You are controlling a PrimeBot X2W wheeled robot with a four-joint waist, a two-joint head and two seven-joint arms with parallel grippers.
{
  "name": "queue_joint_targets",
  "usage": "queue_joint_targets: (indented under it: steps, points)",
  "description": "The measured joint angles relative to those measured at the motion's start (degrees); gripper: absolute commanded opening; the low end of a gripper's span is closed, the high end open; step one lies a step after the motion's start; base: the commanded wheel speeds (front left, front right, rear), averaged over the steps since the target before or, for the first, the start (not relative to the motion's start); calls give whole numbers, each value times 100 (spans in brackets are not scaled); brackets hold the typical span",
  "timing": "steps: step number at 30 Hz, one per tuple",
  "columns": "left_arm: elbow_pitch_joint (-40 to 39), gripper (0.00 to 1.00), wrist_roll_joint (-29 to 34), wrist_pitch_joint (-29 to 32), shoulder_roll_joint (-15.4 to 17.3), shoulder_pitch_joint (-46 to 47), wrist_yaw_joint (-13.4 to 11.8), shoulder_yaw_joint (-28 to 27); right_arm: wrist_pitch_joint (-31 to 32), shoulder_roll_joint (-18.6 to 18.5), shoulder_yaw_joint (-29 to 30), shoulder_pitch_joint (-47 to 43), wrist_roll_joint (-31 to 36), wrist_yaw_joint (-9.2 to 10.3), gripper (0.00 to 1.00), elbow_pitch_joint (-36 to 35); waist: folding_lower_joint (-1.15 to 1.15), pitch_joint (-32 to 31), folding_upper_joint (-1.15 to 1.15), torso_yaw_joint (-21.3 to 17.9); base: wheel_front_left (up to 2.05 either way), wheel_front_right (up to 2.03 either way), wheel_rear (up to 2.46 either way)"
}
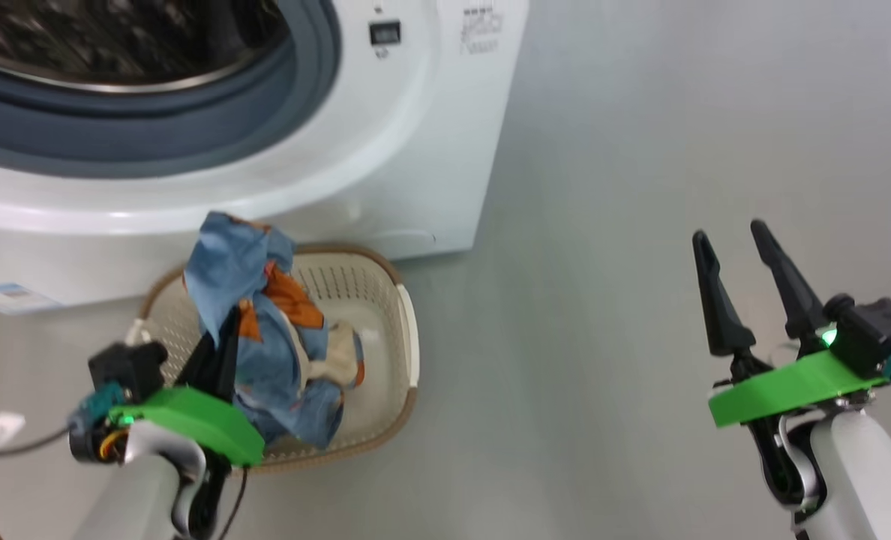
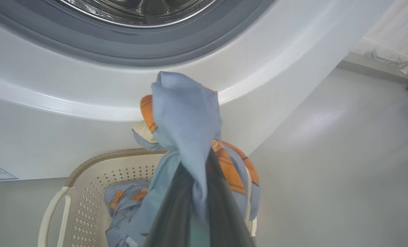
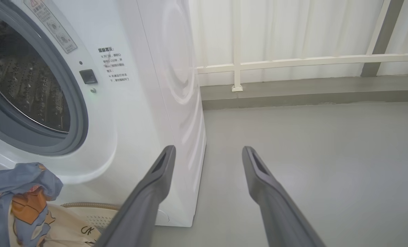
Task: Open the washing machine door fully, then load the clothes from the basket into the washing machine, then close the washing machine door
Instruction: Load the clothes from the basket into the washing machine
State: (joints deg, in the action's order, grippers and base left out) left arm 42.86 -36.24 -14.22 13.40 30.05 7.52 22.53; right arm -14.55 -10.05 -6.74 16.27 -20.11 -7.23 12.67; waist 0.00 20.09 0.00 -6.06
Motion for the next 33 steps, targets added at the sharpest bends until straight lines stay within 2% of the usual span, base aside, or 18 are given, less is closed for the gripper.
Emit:
queue_joint_targets:
  steps: [16, 23, 33]
  points:
    - [-1604, 0, 1101, 1, -413, -1760, 0, -1348, 1, -66, 189, -881, -9, 0, 100, 56, 0, -1106, 0, 313, 0, 0, 0]
    - [-2052, 0, 1308, 1, -594, -2237, 0, -1637, 1, -62, 309, -1004, -9, 0, 100, 36, 0, -1267, 0, 433, 0, 0, 0]
    - [-2258, 0, 1418, 1, -716, -2324, 0, -1762, 1, -59, 311, -1004, -9, 0, 100, 14, 0, -1173, 0, 424, 0, 0, 0]
